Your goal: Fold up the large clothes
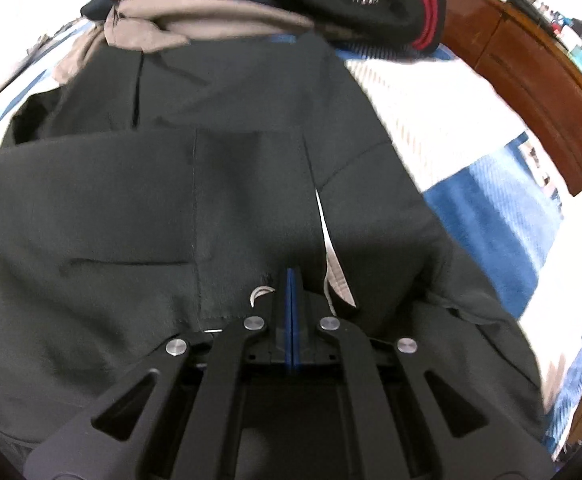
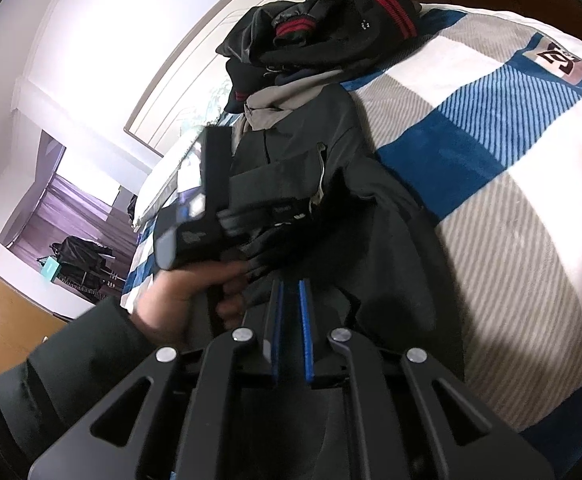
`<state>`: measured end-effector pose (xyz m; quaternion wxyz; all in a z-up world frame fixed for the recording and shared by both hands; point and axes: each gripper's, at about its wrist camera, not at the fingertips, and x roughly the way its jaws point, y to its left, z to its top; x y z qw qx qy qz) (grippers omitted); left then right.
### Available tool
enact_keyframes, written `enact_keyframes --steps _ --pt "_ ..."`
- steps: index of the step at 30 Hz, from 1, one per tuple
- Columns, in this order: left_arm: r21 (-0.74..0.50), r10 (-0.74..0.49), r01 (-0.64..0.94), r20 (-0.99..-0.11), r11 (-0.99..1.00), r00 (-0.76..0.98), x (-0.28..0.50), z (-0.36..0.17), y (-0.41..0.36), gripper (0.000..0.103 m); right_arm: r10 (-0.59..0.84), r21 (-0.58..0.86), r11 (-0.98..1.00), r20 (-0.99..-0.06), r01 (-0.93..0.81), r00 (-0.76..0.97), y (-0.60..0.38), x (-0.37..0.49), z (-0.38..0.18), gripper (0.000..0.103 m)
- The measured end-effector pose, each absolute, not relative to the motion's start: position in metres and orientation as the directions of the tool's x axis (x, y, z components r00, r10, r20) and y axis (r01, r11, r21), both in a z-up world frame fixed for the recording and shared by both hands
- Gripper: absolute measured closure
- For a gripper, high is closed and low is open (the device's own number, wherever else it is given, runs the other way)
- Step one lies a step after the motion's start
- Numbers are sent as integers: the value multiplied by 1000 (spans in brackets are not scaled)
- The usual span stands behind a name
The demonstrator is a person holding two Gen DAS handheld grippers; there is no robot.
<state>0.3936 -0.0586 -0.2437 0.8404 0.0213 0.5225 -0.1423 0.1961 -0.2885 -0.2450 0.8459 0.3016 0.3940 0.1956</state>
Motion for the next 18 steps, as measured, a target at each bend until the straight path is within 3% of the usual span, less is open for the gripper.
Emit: enact_keyframes --steps 6,12,18 --pt "-51 -118 135 -823 990 556 392 -210 10 103 591 653 748 -578 -115 562 -277 202 -253 92" --pt "47 107 -113 -787 992 608 405 -197 110 103 595 605 780 -642 -158 483 -253 207 -264 92" --pt "-5 71 -145 -856 989 511 432 -231 164 102 564 541 820 -713 -186 416 -229 210 -279 93"
